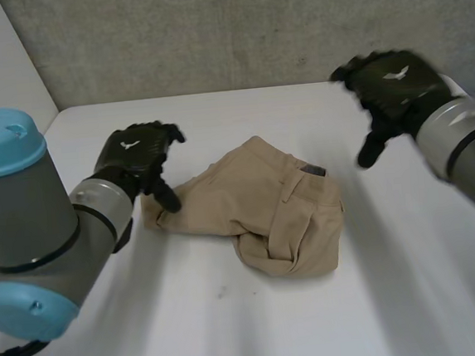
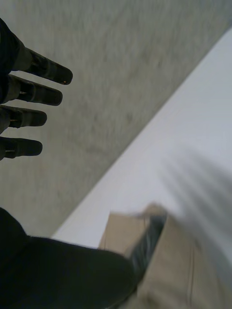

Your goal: Fold the shorts.

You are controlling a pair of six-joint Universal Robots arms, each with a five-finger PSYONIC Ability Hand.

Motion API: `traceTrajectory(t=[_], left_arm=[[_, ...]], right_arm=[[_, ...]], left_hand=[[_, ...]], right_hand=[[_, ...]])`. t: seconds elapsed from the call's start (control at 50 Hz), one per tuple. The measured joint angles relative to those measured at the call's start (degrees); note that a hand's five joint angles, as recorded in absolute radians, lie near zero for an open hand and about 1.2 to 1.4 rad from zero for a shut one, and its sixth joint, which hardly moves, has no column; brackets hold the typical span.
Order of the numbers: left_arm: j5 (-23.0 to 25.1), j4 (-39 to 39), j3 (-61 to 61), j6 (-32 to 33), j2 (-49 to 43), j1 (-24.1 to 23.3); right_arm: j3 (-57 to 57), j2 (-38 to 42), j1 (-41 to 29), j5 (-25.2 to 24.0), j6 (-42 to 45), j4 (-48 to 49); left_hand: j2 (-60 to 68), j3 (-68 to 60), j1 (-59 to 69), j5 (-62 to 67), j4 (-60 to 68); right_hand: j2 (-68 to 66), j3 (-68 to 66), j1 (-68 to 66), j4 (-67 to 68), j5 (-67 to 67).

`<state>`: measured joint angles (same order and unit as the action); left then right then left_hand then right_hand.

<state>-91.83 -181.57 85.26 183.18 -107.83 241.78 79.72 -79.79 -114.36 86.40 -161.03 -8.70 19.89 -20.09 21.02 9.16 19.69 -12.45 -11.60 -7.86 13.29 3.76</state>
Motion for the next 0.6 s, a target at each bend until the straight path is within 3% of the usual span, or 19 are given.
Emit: traceTrajectory(t=[0.14, 0.24, 0.38, 0.46, 0.52, 0.56, 0.58, 0.6], left_arm=[[0.2, -0.2, -1.5, 0.1, -5.2, 3.4], [0.4, 0.7, -6.1, 0.0, -13.9, 5.5], [0.6, 1.8, -10.4, 0.0, -19.9, 5.5], [0.6, 1.8, -12.2, 0.0, -21.9, 5.2], [0.5, 1.7, -14.1, -0.1, -23.4, 4.6], [0.4, 1.5, -15.0, -0.2, -24.0, 4.3], [0.4, 1.5, -15.2, -0.2, -24.0, 4.2], [0.3, 1.4, -15.5, -0.3, -24.0, 4.0]], right_arm=[[0.5, 2.5, -4.2, -0.3, 0.9, -0.4], [2.2, 4.9, -6.2, -0.4, 7.1, -0.5], [4.4, 6.6, -8.5, 0.1, 19.8, 0.1], [4.8, 8.0, -9.0, 0.1, 22.5, 0.7], [4.9, 9.3, -9.1, -0.1, 23.1, 1.9], [5.0, 9.9, -9.1, -0.4, 23.1, 2.6], [5.0, 10.0, -9.1, -0.5, 23.1, 2.9], [5.2, 10.2, -9.1, -0.9, 23.1, 3.4]], left_hand=[[0.0, 0.0, 0.0, 0.0, 0.0], [0.0, 0.0, 0.0, 0.0, 0.0], [0.2, -0.1, 0.0, 0.3, 0.2], [4.8, -4.6, 4.5, 5.5, 4.9], [32.8, -32.4, 34.6, 32.6, 33.0], [35.8, -35.4, 37.3, 35.6, 36.0], [45.9, -45.0, 43.4, 44.7, 45.8], [47.2, -46.7, 43.5, 45.8, 47.5]], right_hand=[[0.0, 0.0, 0.0, 0.0, 0.0], [0.0, 0.0, 0.0, 0.0, 0.0], [0.0, 0.0, 0.0, 0.0, 0.0], [-0.6, -1.0, -1.8, 0.3, 0.3], [-19.8, -20.2, -20.3, 18.5, 17.7], [-41.1, -40.9, -37.5, 38.2, 35.5], [-47.0, -45.6, -41.7, 44.4, 41.5], [-51.5, -50.1, -44.8, 49.4, 46.3]])
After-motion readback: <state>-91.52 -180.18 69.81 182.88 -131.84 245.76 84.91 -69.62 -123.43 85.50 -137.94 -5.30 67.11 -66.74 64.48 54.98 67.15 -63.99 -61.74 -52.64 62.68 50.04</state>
